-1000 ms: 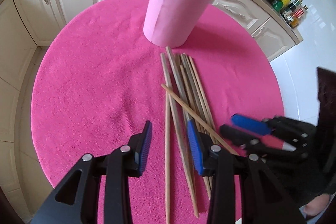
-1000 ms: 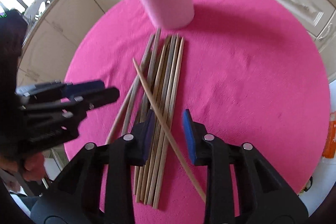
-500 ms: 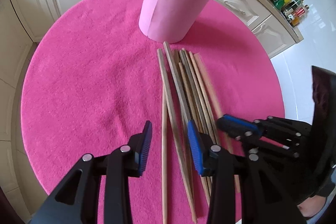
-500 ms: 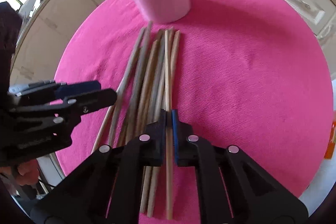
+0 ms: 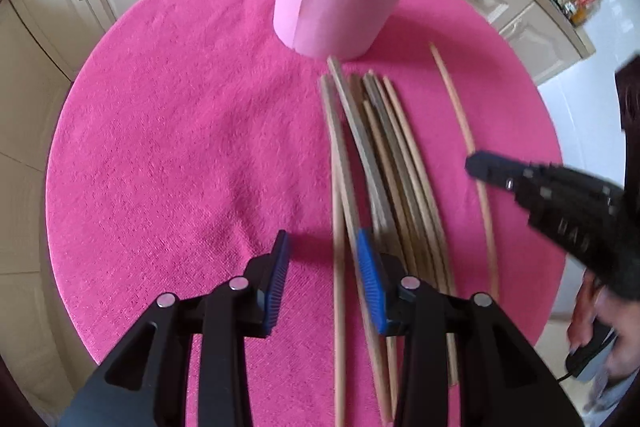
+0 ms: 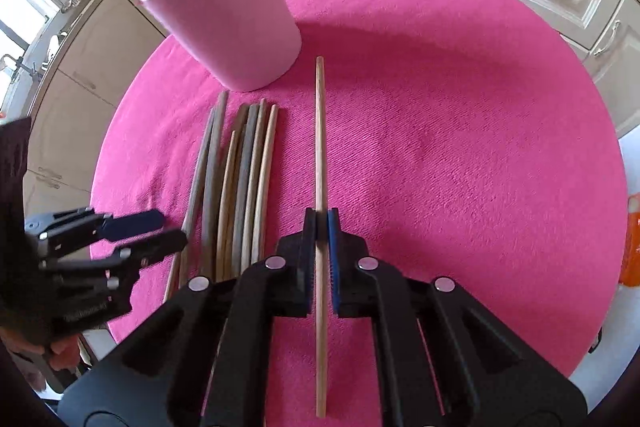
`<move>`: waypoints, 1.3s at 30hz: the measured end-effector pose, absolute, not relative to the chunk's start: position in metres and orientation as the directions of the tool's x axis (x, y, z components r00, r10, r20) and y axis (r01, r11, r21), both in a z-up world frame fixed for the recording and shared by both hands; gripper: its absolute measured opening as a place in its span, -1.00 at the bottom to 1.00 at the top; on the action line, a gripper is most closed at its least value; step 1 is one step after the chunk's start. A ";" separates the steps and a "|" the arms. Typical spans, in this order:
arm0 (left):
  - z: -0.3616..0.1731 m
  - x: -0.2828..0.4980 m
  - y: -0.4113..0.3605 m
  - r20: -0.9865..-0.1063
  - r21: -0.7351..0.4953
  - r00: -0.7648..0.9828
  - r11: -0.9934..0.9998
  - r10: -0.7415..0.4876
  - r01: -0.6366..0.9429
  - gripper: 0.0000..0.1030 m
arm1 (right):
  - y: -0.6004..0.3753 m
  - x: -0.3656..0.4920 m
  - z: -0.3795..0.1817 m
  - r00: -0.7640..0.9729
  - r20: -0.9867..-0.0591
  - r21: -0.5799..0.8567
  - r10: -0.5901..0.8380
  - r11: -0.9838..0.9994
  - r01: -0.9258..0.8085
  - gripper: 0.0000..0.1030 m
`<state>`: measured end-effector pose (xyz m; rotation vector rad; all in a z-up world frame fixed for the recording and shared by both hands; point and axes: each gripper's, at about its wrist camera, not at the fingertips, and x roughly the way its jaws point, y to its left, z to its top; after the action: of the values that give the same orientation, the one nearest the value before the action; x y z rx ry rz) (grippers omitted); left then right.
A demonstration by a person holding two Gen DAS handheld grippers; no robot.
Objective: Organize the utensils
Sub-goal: 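Close the right gripper on a chopstick while the left gripper grasps another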
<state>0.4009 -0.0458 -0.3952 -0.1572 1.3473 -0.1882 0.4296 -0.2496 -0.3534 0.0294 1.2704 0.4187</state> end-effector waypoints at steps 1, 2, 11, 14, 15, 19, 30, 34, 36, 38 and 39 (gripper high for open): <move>-0.395 0.401 -0.048 -0.953 -0.214 0.209 0.976 -0.220 0.051 -0.33 | -0.250 0.433 -0.353 0.230 -0.919 0.251 0.319 0.926 -0.281 -0.87; -0.394 0.401 -0.051 -0.956 -0.198 0.209 0.978 -0.206 0.061 -0.33 | -0.251 0.435 -0.353 0.228 -0.921 0.251 0.318 0.927 -0.277 -0.87; -0.398 0.402 -0.053 -0.969 -0.153 0.187 0.986 -0.162 0.061 -0.33 | -0.249 0.441 -0.352 0.202 -0.927 0.256 0.317 0.926 -0.277 -0.87; -0.399 0.406 -0.063 -0.973 -0.124 0.190 0.990 -0.134 0.065 -0.33 | -0.246 0.444 -0.353 0.191 -0.930 0.253 0.313 0.924 -0.285 -0.87; -0.400 0.409 -0.066 -0.975 -0.106 0.191 0.992 -0.117 0.066 -0.33 | -0.246 0.445 -0.353 0.188 -0.931 0.253 0.313 0.924 -0.286 -0.87; -0.402 0.420 -0.080 -0.982 -0.022 0.184 0.997 -0.035 0.069 -0.33 | -0.246 0.450 -0.356 0.164 -0.942 0.239 0.291 0.930 -0.278 -0.87; -0.397 0.434 -0.065 -0.975 -0.134 0.183 0.990 -0.123 -0.049 -0.85 | -0.230 0.463 -0.358 0.095 -0.972 0.180 0.216 0.939 -0.293 -0.87; -0.388 0.426 -0.053 -0.960 -0.193 0.219 0.978 -0.173 -0.075 -0.86 | -0.226 0.466 -0.357 0.100 -0.973 0.169 0.206 0.941 -0.295 -0.88; -0.381 0.422 -0.048 -0.951 -0.202 0.252 0.977 -0.177 -0.076 -0.92 | -0.228 0.466 -0.356 0.109 -0.968 0.188 0.225 0.941 -0.280 -0.89; -0.368 0.414 -0.037 -0.938 -0.210 0.296 0.975 -0.181 -0.070 -0.92 | -0.234 0.464 -0.352 0.132 -0.958 0.217 0.256 0.941 -0.258 -0.89; -0.361 0.414 -0.034 -0.927 -0.225 0.321 0.972 -0.192 -0.068 -0.92 | -0.237 0.464 -0.349 0.145 -0.949 0.239 0.279 0.940 -0.244 -0.89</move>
<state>0.4138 -0.0342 -0.3614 -0.2399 1.2449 -0.0823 0.4641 -0.2368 -0.3494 0.0301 1.3752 0.3765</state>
